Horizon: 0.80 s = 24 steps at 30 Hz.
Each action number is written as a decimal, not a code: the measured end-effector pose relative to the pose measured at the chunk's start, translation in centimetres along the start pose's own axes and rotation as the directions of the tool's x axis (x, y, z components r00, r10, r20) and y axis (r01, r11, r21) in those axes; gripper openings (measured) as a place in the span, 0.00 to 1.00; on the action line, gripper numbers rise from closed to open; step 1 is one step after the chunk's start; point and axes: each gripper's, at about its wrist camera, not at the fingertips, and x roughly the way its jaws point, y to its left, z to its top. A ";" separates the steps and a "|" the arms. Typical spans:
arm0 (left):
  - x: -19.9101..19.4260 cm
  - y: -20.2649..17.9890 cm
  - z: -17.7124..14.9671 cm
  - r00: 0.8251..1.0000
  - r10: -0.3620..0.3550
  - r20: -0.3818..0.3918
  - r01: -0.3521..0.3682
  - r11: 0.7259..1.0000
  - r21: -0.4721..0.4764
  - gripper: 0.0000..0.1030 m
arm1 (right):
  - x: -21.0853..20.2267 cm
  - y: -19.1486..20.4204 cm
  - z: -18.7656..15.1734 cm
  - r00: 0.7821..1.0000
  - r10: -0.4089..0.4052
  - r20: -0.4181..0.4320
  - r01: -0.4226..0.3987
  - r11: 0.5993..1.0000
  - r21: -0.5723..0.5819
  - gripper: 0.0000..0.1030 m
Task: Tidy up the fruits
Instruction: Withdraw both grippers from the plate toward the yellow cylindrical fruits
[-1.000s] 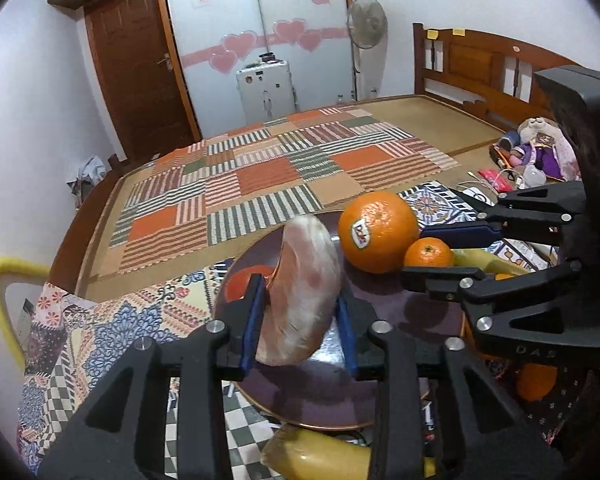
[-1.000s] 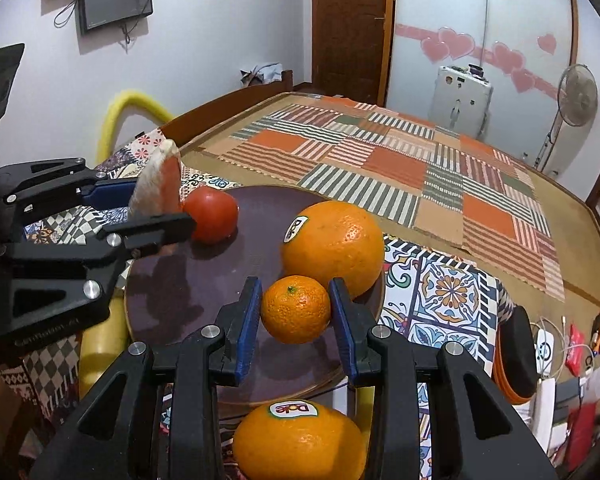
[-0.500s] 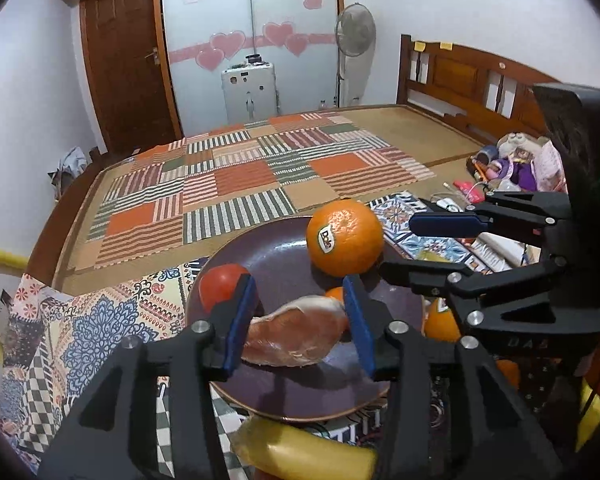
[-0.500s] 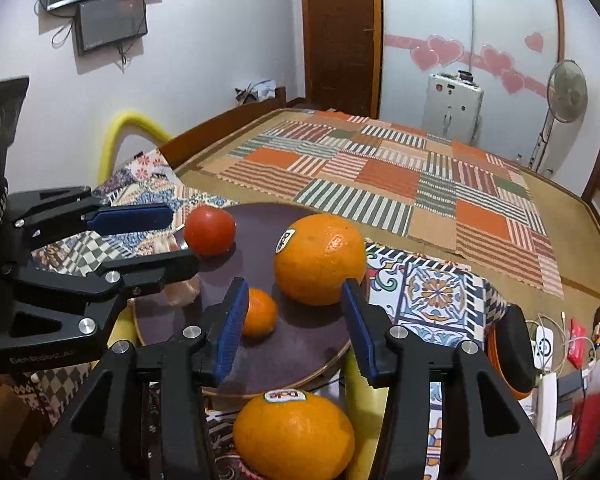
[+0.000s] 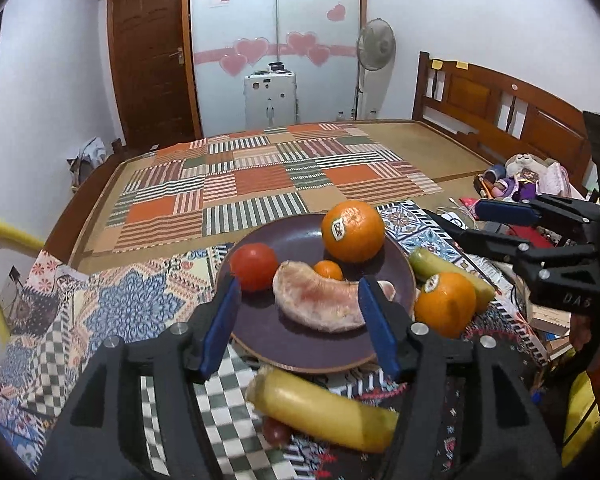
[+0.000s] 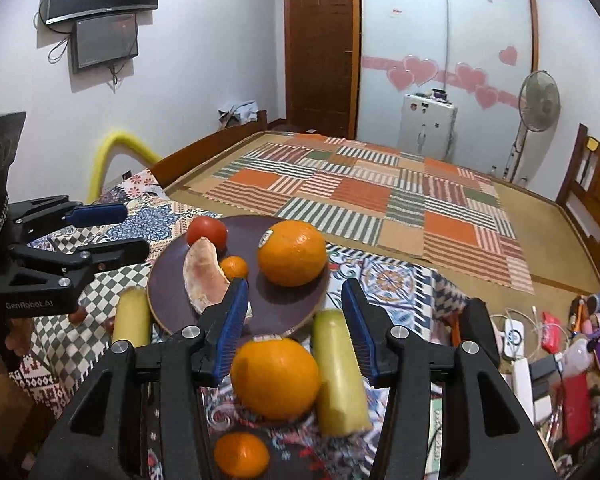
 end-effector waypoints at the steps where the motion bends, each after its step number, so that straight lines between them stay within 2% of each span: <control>1: -0.3 0.0 -0.3 1.000 -0.002 0.001 0.002 1.000 -0.003 0.59 | -0.3 -0.1 -0.2 1.000 -0.008 0.000 0.008 1.000 0.001 0.44; 13: -1.0 -1.8 -4.7 0.999 -0.006 -0.053 0.001 0.997 -0.076 0.64 | -0.9 -2.0 -4.4 0.996 -0.057 -0.072 0.061 0.997 0.051 0.44; 20: 0.4 -3.0 -7.5 0.994 -0.003 -0.106 -0.011 0.991 -0.130 0.66 | 0.4 -2.8 -6.2 0.993 -0.042 -0.108 0.051 0.995 0.081 0.44; 24: 0.6 -3.9 -8.0 0.995 0.037 -0.090 -0.049 0.990 -0.130 0.74 | 1.3 -2.9 -6.4 0.992 -0.031 -0.122 0.040 0.996 0.074 0.44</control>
